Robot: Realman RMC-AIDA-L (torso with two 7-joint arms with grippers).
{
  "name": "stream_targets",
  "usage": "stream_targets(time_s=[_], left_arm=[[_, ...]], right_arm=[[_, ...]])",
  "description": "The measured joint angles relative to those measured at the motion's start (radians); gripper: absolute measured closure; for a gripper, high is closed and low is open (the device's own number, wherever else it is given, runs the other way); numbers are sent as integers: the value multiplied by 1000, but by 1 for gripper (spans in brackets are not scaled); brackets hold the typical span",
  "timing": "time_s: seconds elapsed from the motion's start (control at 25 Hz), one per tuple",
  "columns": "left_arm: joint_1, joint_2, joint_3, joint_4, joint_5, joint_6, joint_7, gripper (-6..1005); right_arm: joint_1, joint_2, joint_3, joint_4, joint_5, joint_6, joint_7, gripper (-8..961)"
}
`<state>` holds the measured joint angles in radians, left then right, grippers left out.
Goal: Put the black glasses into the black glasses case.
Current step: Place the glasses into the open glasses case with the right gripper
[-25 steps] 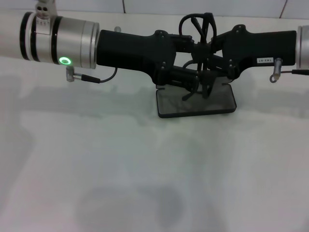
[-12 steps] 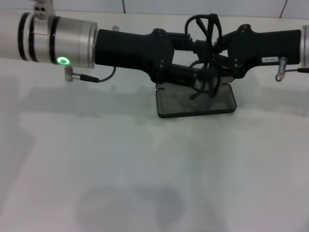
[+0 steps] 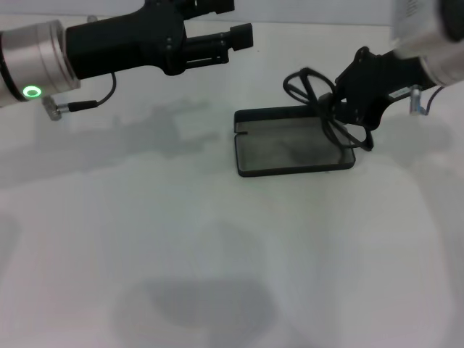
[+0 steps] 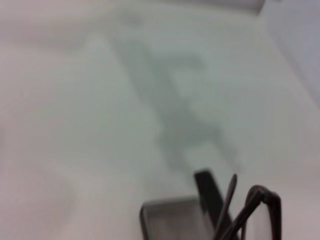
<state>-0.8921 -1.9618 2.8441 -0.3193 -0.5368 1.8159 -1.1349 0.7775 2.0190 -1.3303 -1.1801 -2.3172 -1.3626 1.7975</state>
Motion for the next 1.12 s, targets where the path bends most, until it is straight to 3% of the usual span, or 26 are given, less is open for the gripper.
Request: stream_targets(time_s=[0.16, 0.4, 1.12], left_arm=[[47, -11, 0, 0, -67, -22, 24, 201], [111, -31, 0, 2, -197, -78, 35, 201], [111, -71, 0, 11, -208, -142, 46, 201]], right_arm=[[92, 3, -131, 15, -108, 1, 80, 849], [162, 10, -326, 31, -194, 40, 161, 850], [247, 9, -619, 65, -322, 123, 328, 849]])
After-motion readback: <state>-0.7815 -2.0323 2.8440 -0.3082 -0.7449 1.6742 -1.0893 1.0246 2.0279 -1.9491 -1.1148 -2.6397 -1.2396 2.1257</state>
